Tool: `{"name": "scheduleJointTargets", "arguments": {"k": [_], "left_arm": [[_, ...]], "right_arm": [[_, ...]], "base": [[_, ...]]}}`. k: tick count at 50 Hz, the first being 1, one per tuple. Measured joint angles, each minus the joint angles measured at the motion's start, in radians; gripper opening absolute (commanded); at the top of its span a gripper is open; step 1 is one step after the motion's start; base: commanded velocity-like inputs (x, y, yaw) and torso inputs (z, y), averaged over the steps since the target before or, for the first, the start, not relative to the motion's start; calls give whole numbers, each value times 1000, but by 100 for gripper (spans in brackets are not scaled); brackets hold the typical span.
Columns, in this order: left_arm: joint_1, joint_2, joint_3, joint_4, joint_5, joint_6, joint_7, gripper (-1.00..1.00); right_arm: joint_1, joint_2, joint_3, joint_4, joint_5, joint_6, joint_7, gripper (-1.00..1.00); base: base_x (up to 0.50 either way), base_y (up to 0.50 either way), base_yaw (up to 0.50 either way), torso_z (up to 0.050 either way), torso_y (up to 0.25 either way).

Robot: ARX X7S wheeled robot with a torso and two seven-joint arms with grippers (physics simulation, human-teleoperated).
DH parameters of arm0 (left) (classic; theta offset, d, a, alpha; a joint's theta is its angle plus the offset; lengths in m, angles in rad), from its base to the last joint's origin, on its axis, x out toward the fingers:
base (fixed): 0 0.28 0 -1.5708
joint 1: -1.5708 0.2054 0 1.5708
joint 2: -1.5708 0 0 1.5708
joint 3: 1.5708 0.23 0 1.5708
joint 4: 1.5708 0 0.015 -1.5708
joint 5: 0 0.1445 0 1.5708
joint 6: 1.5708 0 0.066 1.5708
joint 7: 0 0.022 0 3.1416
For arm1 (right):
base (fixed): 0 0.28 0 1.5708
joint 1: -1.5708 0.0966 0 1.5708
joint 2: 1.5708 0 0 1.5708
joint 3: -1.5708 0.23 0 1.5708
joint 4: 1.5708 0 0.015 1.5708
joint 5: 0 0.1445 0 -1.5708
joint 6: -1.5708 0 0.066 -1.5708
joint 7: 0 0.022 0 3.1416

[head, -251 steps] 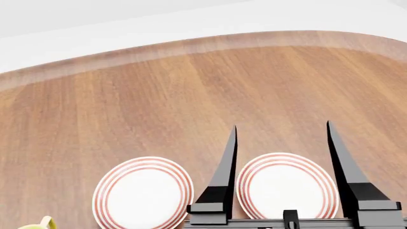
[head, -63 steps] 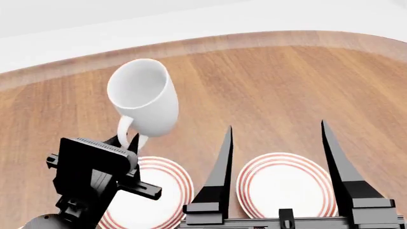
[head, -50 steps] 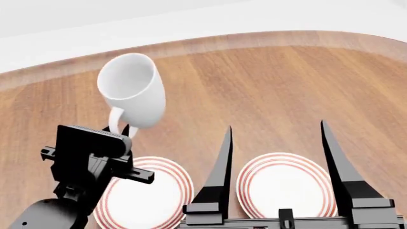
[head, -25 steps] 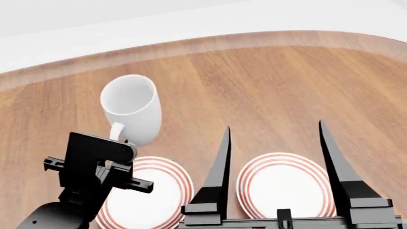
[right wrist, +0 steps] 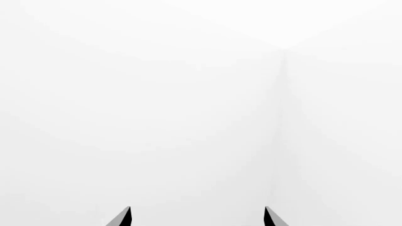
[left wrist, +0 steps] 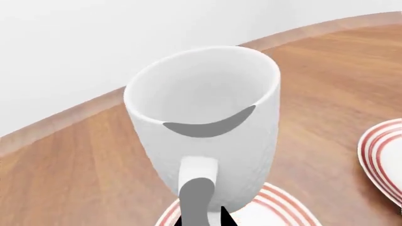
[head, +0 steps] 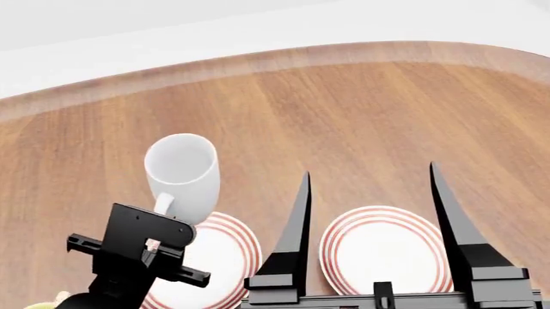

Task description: Put the white mug on the left plate.

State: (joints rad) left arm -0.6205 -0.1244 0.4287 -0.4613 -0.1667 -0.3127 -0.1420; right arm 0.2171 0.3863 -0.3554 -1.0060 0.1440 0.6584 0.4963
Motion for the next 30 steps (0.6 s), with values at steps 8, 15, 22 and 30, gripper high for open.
{"name": "scheduleJointTargets", "arguments": {"k": [8,15,22,30], "left_arm": [[3,3,9,-39,2,18,-6,-100],[6,6,17,-65,2,29,-8,-100],[9,7,23,-90,-1,37,-9,-100],[15,9,28,-120,-6,50,-9,-100]], "right_arm": [[3,4,-2,-3,5,1,6,100],[5,9,-4,-4,10,1,12,100],[7,13,-7,-2,15,-2,18,100],[10,17,-11,0,19,-2,23,100]], "base": [[0,0,0,0,1],[0,0,0,0,0],[0,0,0,0,0],[0,0,0,0,1]]}}
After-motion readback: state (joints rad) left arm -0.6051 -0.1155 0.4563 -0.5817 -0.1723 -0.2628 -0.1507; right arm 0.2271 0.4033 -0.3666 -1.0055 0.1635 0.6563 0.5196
